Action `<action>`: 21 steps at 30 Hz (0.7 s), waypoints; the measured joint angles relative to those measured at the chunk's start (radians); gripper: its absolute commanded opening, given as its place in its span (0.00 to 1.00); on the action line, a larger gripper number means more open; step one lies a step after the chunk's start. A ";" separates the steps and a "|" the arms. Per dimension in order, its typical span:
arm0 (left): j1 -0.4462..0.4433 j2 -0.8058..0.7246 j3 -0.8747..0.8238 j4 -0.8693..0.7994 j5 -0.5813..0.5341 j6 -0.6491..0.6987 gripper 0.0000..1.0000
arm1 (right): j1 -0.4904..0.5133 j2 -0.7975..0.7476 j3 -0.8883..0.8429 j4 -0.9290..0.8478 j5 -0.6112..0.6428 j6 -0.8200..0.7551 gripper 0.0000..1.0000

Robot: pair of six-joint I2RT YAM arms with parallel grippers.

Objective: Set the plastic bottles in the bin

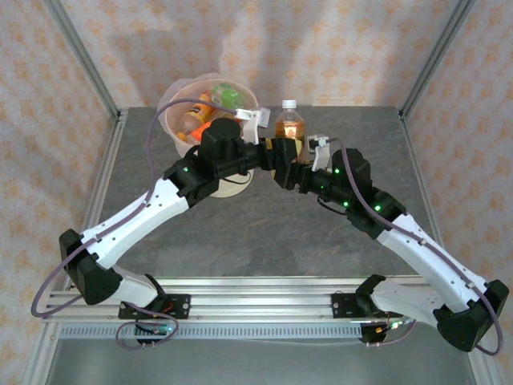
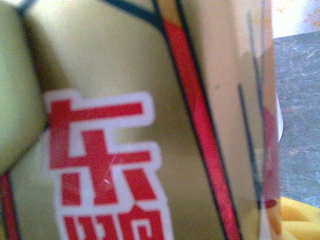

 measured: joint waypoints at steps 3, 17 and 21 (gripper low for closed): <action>0.000 0.000 0.001 -0.003 -0.002 0.003 0.52 | 0.002 0.000 0.000 -0.002 0.004 0.000 0.61; -0.013 -0.048 0.073 -0.154 -0.138 0.106 0.37 | 0.033 -0.010 0.020 -0.064 0.040 -0.034 0.99; 0.005 -0.064 0.117 -0.216 -0.192 0.137 0.37 | 0.039 -0.029 0.039 -0.075 0.041 -0.034 0.99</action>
